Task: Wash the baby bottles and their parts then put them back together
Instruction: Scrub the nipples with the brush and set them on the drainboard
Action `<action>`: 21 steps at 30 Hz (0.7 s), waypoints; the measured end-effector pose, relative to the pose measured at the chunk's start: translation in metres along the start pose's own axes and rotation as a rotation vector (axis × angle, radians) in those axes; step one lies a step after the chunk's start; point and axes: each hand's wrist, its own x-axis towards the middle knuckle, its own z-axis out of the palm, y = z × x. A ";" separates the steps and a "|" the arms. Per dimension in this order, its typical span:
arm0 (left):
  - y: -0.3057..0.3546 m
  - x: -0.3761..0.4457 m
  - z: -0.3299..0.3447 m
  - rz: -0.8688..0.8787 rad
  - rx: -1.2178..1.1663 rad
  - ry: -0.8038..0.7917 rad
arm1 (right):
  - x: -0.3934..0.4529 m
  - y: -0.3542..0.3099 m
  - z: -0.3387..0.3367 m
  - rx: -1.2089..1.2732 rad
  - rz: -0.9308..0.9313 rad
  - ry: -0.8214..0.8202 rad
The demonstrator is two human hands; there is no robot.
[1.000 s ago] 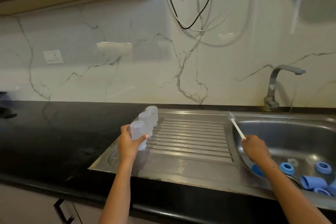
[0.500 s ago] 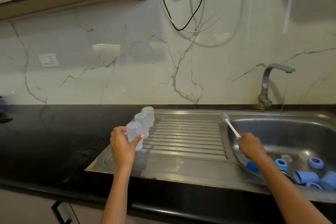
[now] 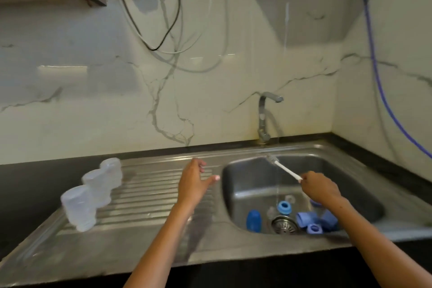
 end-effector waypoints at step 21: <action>0.019 0.076 0.269 0.239 0.706 -0.997 | 0.041 0.041 0.009 -0.075 0.037 -0.073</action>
